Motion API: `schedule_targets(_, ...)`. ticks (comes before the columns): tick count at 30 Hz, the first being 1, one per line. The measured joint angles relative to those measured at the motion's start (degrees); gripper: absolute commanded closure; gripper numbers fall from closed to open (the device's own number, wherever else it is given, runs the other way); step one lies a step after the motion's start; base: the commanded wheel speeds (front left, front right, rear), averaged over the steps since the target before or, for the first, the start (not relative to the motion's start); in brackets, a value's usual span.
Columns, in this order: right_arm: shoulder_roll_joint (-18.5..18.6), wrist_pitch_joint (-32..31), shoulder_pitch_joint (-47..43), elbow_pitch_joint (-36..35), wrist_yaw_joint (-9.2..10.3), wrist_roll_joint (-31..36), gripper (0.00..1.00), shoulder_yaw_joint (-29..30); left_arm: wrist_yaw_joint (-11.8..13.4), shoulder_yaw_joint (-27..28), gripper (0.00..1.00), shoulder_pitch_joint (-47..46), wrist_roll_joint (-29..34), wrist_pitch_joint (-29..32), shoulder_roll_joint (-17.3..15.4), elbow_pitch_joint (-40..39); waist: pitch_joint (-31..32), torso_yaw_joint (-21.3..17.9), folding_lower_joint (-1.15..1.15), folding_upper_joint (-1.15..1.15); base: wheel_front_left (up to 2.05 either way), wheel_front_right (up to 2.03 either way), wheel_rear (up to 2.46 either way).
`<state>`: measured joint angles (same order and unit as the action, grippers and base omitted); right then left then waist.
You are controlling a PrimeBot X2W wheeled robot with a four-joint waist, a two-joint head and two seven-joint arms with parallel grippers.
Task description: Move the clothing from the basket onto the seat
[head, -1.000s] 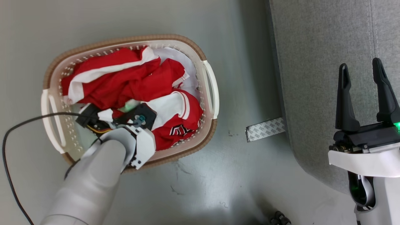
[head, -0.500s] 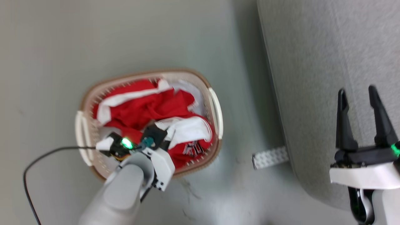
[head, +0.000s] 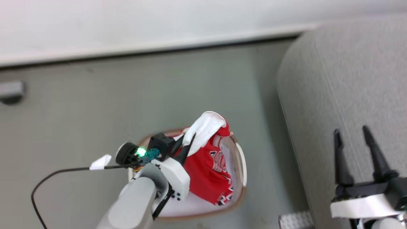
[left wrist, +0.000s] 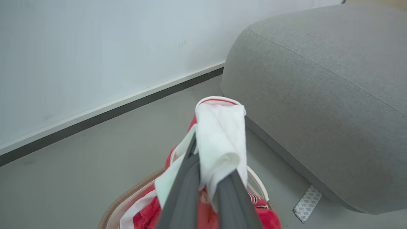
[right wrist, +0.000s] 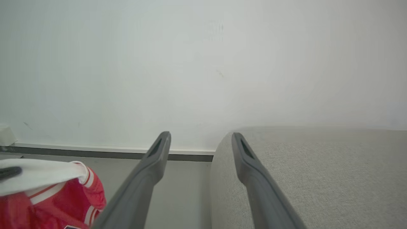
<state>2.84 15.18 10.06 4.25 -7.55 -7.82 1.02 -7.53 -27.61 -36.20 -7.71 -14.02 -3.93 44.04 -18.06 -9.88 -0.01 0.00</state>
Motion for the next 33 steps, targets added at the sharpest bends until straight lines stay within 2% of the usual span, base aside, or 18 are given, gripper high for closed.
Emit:
schedule_targets(10, -0.02, 0.00, -3.56, 1.97, 0.00, 2.22, 0.00, -5.37, 0.00, 1.21, 1.00, 5.31, -8.62, 8.40, 0.23, -19.00, 11.55, 3.89, -0.01, 0.00, 0.00, 0.00, 0.00)
schedule_targets(16, 1.05, 0.00, -3.67, 2.02, 0.00, 3.70, 0.00, -11.67, 1.81, 1.66, 1.00, 7.78, -10.77, 13.35, 0.13, -28.84, 15.47, 5.70, -0.01, 0.00, 0.00, 0.00, 0.00)
schedule_targets(24, 3.28, 0.00, -0.76, 3.24, 0.00, 1.42, 0.00, -26.20, 4.55, 1.78, 1.00, 9.93, -11.14, 15.99, 0.01, -34.37, 17.71, 6.74, 0.00, 0.00, 0.00, 0.00, 0.00)
schedule_targets(29, 2.59, 0.00, 2.81, 6.26, 0.00, 0.51, 0.00, -32.56, 5.69, 1.12, 1.00, 10.68, -11.13, 16.56, 0.08, -36.22, 17.96, 6.70, 0.00, 0.00, 0.00, 0.00, 0.00)
schedule_targets(33, 1.32, 0.00, 6.84, 11.59, 0.00, 0.86, 0.00, -35.00, 6.14, -0.27, 1.00, 11.12, -11.06, 17.19, 0.16, -38.04, 17.87, 6.27, 0.01, 0.00, 0.00, 0.00, 0.00)
